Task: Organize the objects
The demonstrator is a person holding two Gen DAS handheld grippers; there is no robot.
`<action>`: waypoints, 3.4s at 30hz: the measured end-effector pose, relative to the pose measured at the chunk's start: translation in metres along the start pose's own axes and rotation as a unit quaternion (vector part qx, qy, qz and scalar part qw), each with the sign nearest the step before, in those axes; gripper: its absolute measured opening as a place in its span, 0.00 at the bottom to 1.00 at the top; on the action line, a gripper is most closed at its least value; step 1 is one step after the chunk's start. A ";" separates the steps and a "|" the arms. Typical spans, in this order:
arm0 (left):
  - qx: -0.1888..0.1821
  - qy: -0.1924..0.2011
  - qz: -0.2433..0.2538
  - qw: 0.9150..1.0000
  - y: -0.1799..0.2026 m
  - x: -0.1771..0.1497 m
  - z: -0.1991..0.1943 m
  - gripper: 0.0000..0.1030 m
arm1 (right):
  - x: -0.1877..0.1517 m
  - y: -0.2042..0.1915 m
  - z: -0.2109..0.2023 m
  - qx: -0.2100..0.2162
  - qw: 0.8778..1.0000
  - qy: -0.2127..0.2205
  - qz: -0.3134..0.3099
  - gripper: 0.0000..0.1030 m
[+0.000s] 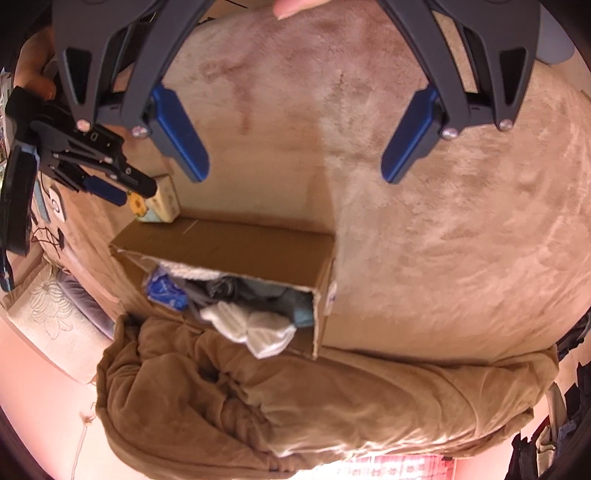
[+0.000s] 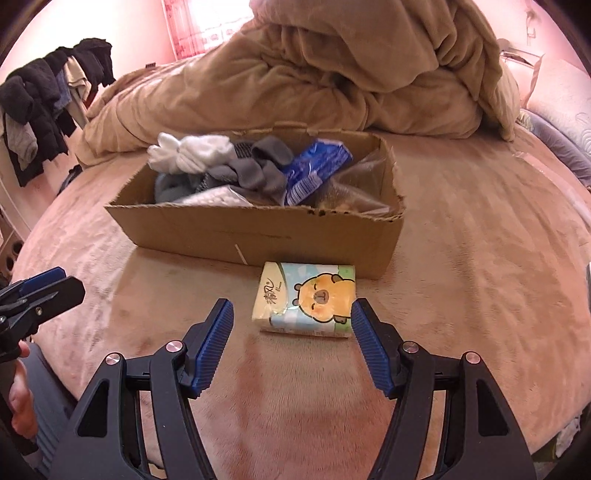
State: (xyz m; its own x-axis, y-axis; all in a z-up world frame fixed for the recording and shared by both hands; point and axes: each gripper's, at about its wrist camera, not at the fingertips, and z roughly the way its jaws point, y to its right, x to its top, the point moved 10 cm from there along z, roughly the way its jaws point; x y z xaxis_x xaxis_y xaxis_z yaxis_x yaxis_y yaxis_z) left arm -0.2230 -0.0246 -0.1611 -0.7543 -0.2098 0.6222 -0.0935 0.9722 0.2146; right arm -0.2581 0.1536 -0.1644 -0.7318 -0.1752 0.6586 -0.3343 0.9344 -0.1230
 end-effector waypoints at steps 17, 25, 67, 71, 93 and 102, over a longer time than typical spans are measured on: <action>-0.003 -0.012 -0.006 1.000 -0.003 -0.002 0.015 0.93 | -0.002 0.008 0.030 -0.019 1.000 -0.020 0.006 0.67; -0.009 -0.007 0.003 1.000 0.009 0.001 -0.002 0.93 | 0.002 0.004 0.003 -0.012 1.000 -0.007 0.006 0.67; 0.040 -0.028 0.006 0.999 0.019 0.051 0.041 0.93 | 0.073 0.011 0.019 0.015 0.999 0.032 -0.009 0.68; 0.053 -0.022 0.010 0.998 0.016 0.049 0.028 0.93 | 0.073 0.012 0.013 0.014 0.999 0.032 -0.003 0.76; 0.036 0.032 0.030 0.998 0.032 0.032 -0.072 0.93 | 0.051 -0.013 -0.091 0.017 0.998 0.062 0.000 0.76; 0.037 0.038 0.034 0.998 0.037 0.008 -0.097 0.93 | 0.030 -0.019 -0.121 0.006 0.998 0.067 -0.001 0.76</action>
State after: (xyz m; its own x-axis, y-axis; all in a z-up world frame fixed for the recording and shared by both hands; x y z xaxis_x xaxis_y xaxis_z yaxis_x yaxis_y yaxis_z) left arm -0.1698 -0.0008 -0.0750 -0.7092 -0.1483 0.6892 -0.0937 0.9888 0.1164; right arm -0.2016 0.1680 -0.0524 -0.6451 -0.1327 0.7525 -0.3431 0.9302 -0.1301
